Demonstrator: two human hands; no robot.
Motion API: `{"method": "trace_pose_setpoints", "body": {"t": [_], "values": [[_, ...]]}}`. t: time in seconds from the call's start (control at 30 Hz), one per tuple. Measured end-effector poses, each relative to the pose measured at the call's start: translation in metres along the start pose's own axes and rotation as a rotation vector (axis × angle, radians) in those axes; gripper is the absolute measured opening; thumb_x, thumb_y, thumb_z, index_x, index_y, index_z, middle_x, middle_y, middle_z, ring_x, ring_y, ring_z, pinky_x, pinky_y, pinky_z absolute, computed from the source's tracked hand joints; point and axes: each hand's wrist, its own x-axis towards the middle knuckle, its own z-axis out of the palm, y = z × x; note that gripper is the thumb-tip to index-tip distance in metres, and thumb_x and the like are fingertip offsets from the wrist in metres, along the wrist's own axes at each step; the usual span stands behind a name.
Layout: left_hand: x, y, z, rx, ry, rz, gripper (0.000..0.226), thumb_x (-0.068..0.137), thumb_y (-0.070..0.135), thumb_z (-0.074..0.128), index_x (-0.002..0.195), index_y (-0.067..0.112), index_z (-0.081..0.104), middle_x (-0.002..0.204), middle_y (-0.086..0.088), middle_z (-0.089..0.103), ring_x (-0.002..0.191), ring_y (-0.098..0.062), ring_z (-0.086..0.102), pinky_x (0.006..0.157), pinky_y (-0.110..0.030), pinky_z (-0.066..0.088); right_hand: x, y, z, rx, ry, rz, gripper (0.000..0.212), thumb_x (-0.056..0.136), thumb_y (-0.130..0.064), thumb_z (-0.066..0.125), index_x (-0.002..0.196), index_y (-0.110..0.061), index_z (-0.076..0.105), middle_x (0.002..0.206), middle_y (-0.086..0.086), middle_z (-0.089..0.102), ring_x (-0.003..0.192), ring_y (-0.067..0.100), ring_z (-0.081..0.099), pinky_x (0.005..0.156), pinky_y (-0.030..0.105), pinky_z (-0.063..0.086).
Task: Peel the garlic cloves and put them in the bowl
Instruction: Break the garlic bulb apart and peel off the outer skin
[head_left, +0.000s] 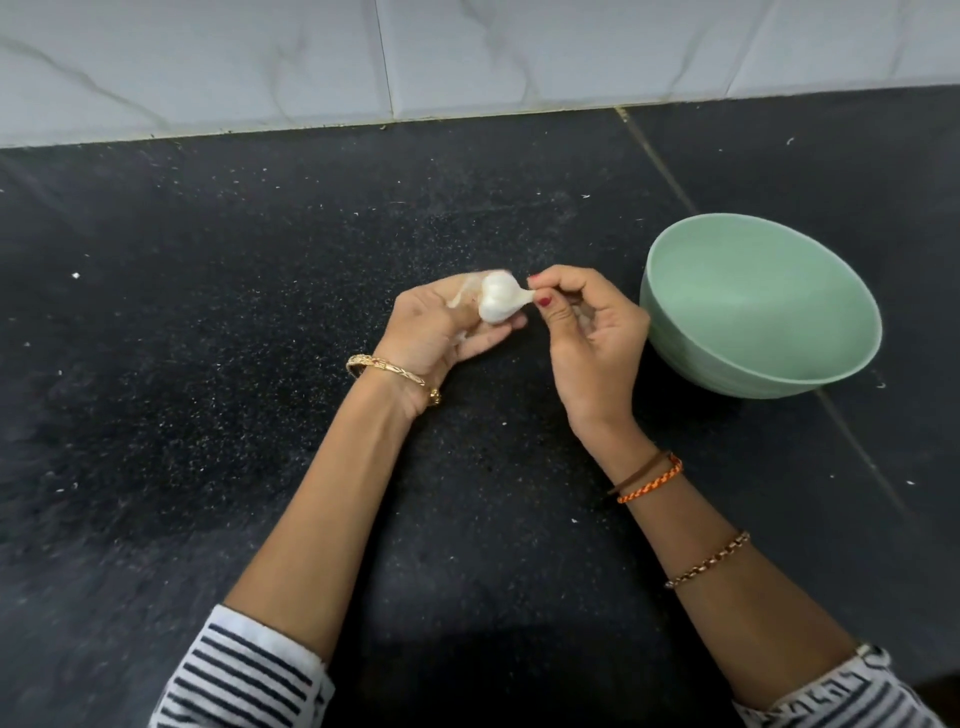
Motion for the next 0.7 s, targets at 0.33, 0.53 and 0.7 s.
{"method": "trace_pose_setpoints", "body": {"t": [0.33, 0.53, 0.7], "values": [[-0.002, -0.001, -0.005, 0.271, -0.208, 0.072, 0.032, 0.07, 0.025, 0.064, 0.102, 0.02, 0.066, 0.09, 0.003, 0.064, 0.087, -0.008, 0.056, 0.083, -0.021, 0.045, -0.001, -0.001, 0.0, -0.044, 0.016, -0.01, 0.021, 0.085, 0.004, 0.056, 0.091, -0.015, 0.064, 0.087, 0.001, 0.064, 0.082, 0.011, 0.062, 0.073, 0.024, 0.051], [0.003, -0.008, 0.006, 0.435, -0.136, 0.124, 0.031, 0.1, 0.026, 0.033, 0.086, 0.016, 0.058, 0.064, 0.009, 0.06, 0.054, -0.003, 0.047, 0.051, -0.014, 0.039, -0.002, -0.004, 0.001, 0.063, 0.001, 0.051, 0.021, 0.085, 0.002, 0.06, 0.101, -0.011, 0.061, 0.084, -0.003, 0.063, 0.074, 0.0, 0.062, 0.068, 0.012, 0.049], [0.004, -0.01, 0.012, 0.396, 0.001, 0.146, 0.03, 0.101, 0.023, 0.033, 0.08, 0.018, 0.053, 0.063, 0.004, 0.047, 0.055, -0.005, 0.041, 0.051, -0.017, 0.035, -0.003, -0.002, 0.004, 0.039, -0.052, 0.049, 0.016, 0.08, -0.004, 0.064, 0.09, -0.017, 0.063, 0.083, -0.005, 0.065, 0.077, 0.014, 0.065, 0.07, 0.028, 0.054]]}}
